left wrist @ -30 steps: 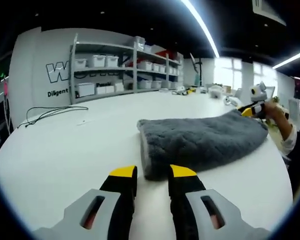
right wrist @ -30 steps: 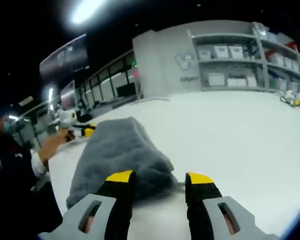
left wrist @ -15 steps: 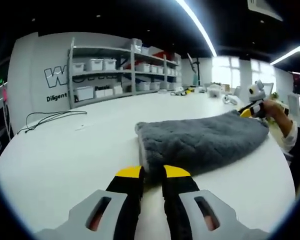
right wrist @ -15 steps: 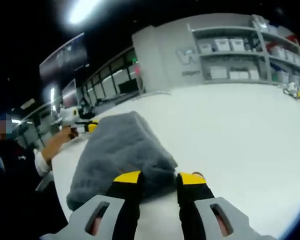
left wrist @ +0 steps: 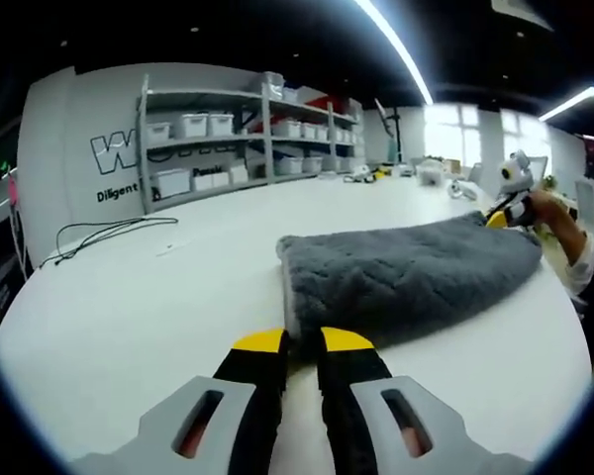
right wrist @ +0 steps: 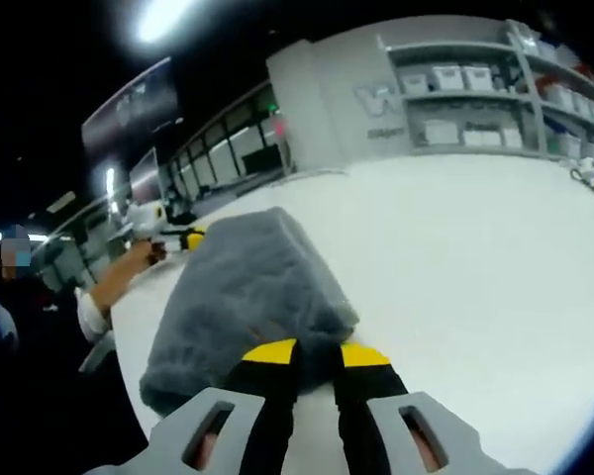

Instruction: Open the folded towel by lifting each exposed corner and separating the folded layers until the towel lies flat within the target outline without major curled edges

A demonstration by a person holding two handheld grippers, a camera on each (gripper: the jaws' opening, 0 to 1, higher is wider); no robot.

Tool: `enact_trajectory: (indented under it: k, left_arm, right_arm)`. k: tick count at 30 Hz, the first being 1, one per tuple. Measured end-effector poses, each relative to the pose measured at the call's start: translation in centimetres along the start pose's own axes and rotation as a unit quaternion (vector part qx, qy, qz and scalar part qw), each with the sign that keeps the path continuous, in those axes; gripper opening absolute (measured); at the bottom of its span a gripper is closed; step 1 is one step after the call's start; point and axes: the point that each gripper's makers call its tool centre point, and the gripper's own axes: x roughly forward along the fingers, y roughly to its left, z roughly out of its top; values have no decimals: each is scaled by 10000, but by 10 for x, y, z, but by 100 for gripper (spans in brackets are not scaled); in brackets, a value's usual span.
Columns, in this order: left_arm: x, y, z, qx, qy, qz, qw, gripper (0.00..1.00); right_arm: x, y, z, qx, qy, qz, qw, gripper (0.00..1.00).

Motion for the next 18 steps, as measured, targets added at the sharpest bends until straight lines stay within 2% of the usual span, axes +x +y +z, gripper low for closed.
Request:
enact_trajectory:
  k: [8,12,15,18]
  left_arm:
    - [6,4,1,58,39,98,9999,11]
    - [11,6,2,349,68,172,9992,11]
    - [13,8,1,333,91,177,9992,11]
    - [13,10,1,146,70,154,9998,11]
  right_arm:
    - [-1,5,-3,-32,140,83,9999,9]
    - [-1,5,-3,-125,199,118,9997,9]
    - [-1,6,-4,-131,227,135,9996,9]
    - [-1,11,-7,-136,263,145,9995,9]
